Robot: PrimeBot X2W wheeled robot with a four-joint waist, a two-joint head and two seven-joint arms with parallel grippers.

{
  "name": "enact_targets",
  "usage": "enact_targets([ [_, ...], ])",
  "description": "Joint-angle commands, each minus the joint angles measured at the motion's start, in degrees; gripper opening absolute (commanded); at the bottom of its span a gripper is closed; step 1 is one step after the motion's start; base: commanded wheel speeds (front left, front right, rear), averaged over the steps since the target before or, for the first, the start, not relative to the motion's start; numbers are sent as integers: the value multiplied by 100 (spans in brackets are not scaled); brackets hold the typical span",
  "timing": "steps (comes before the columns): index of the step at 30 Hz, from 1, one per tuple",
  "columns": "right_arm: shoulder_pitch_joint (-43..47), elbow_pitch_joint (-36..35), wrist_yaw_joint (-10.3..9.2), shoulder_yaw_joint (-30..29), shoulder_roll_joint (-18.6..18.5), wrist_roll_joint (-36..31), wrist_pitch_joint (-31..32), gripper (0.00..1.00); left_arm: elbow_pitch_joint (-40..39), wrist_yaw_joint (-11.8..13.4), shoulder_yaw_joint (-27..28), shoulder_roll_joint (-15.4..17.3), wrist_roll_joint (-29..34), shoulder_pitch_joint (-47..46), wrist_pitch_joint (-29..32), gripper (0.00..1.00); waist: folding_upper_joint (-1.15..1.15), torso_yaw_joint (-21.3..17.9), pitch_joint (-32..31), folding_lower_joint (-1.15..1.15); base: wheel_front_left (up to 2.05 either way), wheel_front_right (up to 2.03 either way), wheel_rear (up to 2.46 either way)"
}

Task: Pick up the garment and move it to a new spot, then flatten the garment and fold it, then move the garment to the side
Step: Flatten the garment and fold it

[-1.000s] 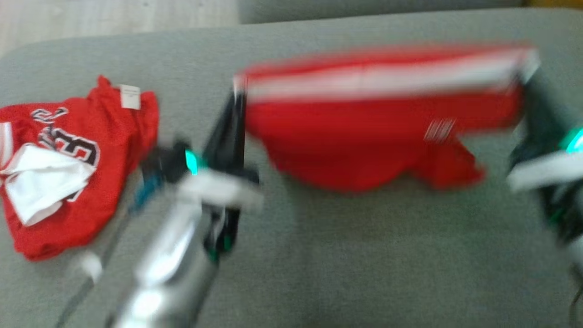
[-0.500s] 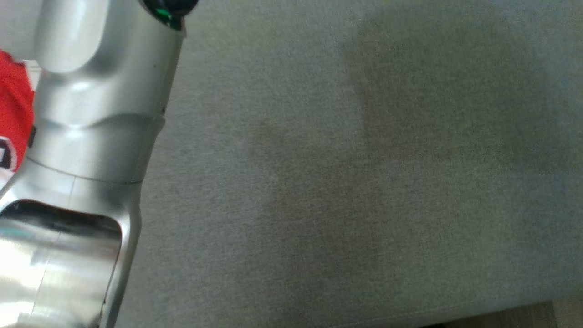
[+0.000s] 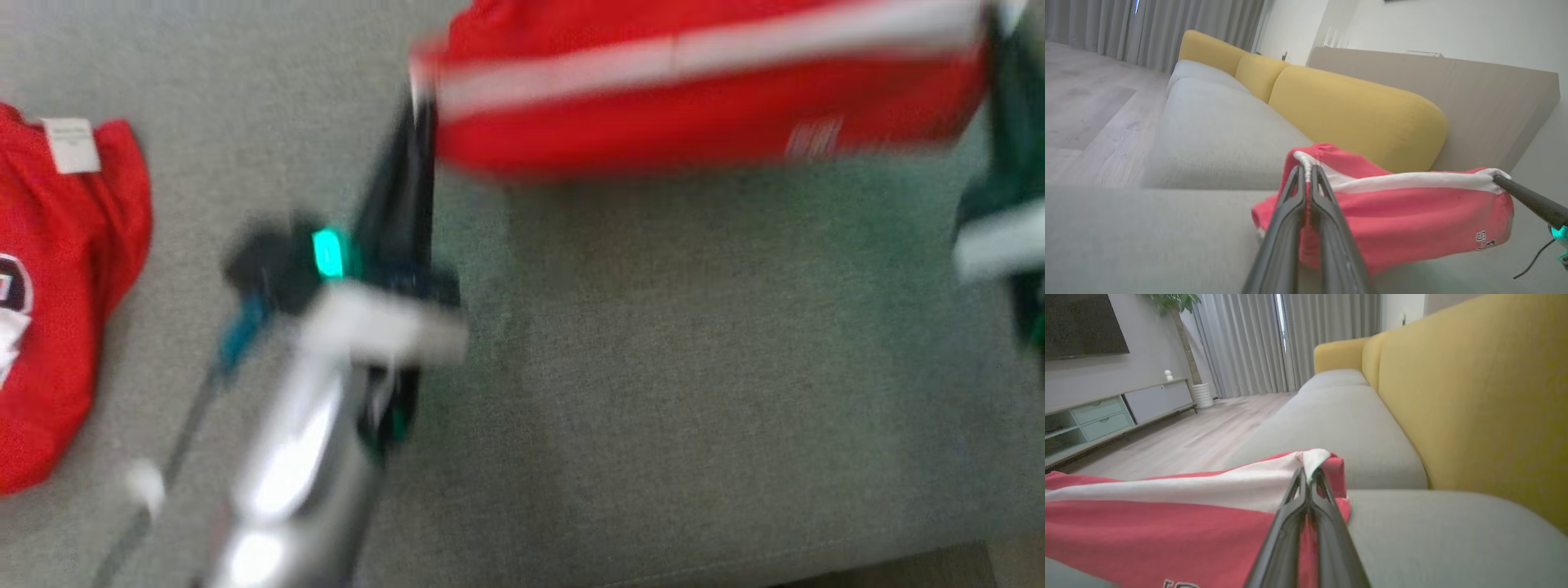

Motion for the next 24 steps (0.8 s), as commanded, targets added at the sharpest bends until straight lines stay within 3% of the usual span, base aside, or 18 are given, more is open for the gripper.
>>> enact_targets([
  [1, 392, -224, 42, -66, -106, -66, -15, 0, -333, -27, 144, 124, 21, 267, -23, 0, 0, 44, -241, 1, 0, 0, 0],
  [8, 2354, -825, 42, -490, 76, -410, -15, 0, -920, 80, 78, 124, 112, 2279, -23, 0, 0, 70, -888, 1, 0, 0, 0],
  [13, 3019, -1222, 42, -993, 297, -723, -15, 0, -1345, 224, -2, 124, 123, 2723, -23, 0, 0, 112, -1098, 1, 0, 0, 0],
  [18, 2756, -1043, 42, -1159, 397, -908, -15, 0, -1320, 356, -142, 124, 16, 2263, -24, 0, 0, 205, -990, 1, 0, 0, 0],
  [24, 1572, -192, 42, -766, 371, -1054, -15, 0, -676, 684, -544, 124, -286, 1074, -24, 0, 0, 299, -532, 1, 0, 0, 0],
])
